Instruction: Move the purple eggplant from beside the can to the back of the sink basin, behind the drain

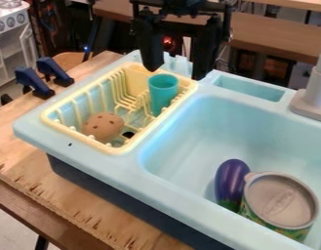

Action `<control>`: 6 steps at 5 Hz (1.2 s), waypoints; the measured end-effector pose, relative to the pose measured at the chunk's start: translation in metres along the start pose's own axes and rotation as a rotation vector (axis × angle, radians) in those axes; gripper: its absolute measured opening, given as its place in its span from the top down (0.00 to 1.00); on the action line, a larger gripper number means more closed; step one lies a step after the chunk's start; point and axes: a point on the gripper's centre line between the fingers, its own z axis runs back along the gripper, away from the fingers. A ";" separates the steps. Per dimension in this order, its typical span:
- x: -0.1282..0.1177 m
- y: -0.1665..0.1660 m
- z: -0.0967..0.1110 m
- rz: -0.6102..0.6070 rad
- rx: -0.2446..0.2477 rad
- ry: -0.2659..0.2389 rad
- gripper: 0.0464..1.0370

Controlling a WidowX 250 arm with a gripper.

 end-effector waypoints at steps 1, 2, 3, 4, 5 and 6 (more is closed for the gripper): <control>-0.001 0.001 -0.011 0.006 0.007 0.034 0.03; -0.017 -0.010 -0.021 0.001 -0.041 -0.008 0.03; -0.031 -0.024 -0.028 -0.003 -0.077 -0.088 0.03; -0.034 -0.025 -0.038 0.039 -0.094 -0.121 0.03; -0.027 -0.031 -0.046 0.060 -0.114 -0.162 0.03; -0.015 -0.036 -0.067 0.090 -0.154 -0.132 0.03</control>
